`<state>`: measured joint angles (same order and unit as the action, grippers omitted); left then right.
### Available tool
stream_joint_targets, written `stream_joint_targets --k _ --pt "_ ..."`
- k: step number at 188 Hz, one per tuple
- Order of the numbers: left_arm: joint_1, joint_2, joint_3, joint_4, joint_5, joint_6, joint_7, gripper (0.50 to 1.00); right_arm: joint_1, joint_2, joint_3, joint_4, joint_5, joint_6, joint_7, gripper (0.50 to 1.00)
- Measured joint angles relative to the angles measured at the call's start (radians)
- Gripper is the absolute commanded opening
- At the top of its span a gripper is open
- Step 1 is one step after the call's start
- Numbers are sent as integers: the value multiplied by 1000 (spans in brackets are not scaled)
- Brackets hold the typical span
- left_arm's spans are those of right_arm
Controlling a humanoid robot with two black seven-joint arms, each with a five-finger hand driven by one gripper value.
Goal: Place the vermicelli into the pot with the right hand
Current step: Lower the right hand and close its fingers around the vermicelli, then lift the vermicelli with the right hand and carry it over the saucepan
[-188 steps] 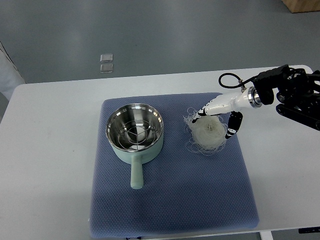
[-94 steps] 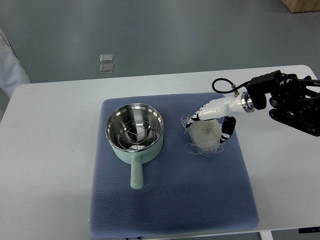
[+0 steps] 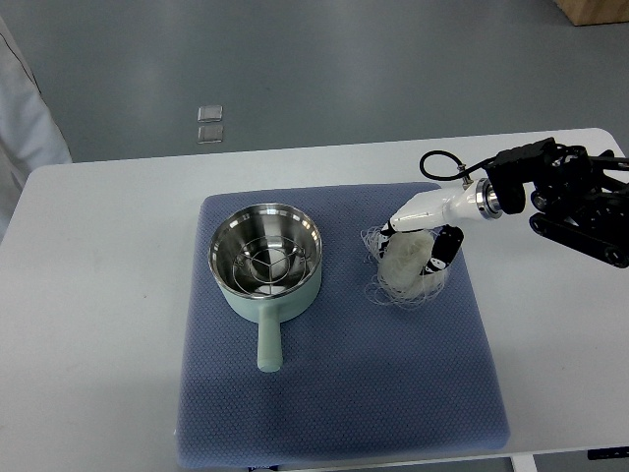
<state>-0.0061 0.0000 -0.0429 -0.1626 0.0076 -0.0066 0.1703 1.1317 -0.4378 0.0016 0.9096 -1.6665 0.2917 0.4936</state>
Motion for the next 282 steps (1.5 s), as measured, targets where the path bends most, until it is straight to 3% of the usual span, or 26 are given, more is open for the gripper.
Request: stream_joint_targets --k 7,125,208,282 --pt "0 0 0 0 0 0 0 1000 1 0 0 0 1 0 0 615" --pt "0 0 1 0 0 0 0 1000 55 -12 117 -1 46 20 2 617" --pt "0 0 1 0 0 0 0 1000 222 -7 118 -2 112 36 1 619" --pt "0 0 2 0 0 0 0 1000 334 155 118 -1 176 45 0 631"
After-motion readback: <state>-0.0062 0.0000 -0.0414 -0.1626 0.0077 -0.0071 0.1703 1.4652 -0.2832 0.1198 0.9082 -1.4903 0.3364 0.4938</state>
